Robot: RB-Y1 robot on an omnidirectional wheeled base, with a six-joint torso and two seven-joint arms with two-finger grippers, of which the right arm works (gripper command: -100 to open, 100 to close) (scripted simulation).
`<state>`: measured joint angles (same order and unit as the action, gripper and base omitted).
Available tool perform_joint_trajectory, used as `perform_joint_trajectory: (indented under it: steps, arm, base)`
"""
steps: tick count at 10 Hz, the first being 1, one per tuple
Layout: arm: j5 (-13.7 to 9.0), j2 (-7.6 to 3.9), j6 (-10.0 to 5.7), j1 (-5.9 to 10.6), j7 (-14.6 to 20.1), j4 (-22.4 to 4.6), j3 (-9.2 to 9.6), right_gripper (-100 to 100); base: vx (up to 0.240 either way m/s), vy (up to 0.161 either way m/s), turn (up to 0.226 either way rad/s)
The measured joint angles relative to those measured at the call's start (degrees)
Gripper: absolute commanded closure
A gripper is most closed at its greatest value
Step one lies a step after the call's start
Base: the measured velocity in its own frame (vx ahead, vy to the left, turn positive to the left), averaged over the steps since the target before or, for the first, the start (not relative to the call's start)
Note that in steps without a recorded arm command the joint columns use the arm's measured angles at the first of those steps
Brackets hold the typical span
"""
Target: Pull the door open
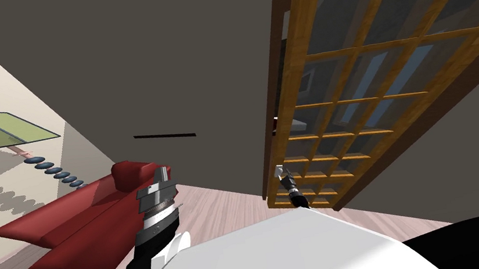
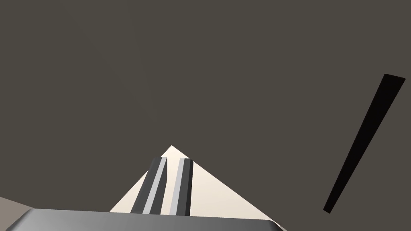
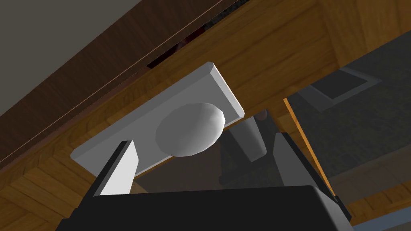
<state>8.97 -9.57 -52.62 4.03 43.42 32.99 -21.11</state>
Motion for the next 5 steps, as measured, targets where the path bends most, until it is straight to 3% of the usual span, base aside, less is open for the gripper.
perform_joint_trajectory:
  steps: [5]
  arm:
    - [-2.6,0.64,0.03,1.71,7.0,-1.7,0.65,-100]
  base:
    - [-0.064,-0.016,0.030]
